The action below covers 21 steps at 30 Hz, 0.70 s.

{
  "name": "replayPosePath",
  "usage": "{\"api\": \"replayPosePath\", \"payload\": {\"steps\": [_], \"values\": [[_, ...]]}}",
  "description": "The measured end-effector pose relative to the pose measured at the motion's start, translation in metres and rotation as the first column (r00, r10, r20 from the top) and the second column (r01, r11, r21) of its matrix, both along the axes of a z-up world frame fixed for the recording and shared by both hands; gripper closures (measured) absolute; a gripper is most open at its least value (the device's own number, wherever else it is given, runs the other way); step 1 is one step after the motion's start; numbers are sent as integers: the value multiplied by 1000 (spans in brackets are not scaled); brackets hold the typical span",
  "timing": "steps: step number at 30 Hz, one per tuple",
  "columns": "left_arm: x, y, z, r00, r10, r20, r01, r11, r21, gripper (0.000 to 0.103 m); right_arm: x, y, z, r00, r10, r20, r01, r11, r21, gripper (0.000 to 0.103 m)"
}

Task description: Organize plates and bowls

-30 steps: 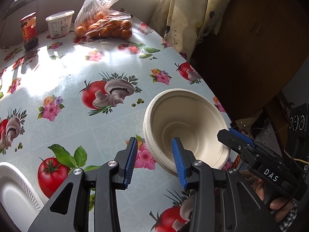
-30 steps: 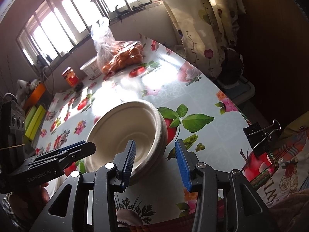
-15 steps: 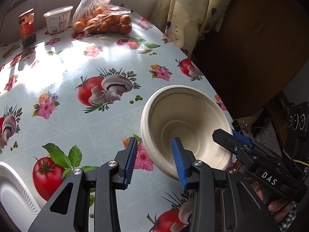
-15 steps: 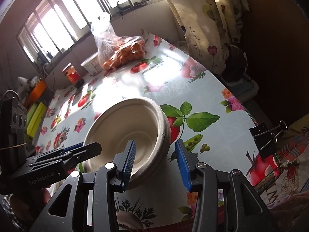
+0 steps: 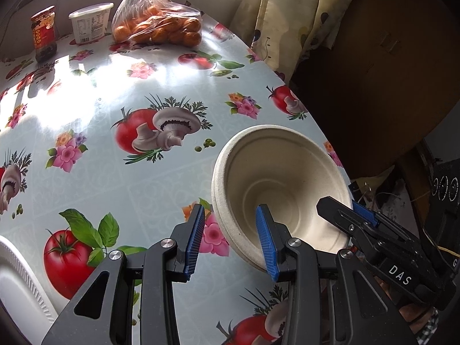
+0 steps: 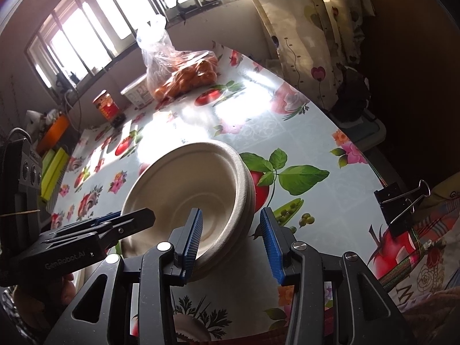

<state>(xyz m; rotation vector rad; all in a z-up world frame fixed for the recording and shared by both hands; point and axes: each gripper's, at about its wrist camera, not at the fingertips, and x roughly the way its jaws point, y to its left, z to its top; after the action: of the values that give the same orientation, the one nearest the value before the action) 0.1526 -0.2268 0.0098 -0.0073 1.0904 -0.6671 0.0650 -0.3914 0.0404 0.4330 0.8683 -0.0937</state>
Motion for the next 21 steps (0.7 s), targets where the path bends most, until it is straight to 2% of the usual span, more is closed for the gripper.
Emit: {"api": "replayPosePath", "payload": {"steps": [8, 11, 21], "values": [[1, -1, -3, 1000, 8, -17, -8, 1000, -5, 65, 0, 0, -1, 1000, -4, -1, 4, 1000, 3, 73], [1, -1, -3, 1000, 7, -15, -7, 1000, -8, 71, 1, 0, -1, 1000, -3, -2, 3, 1000, 5, 77], [1, 0, -3, 1000, 22, -13, -22, 1000, 4, 77, 1, 1, -2, 1000, -3, -3, 3, 1000, 5, 78]]}}
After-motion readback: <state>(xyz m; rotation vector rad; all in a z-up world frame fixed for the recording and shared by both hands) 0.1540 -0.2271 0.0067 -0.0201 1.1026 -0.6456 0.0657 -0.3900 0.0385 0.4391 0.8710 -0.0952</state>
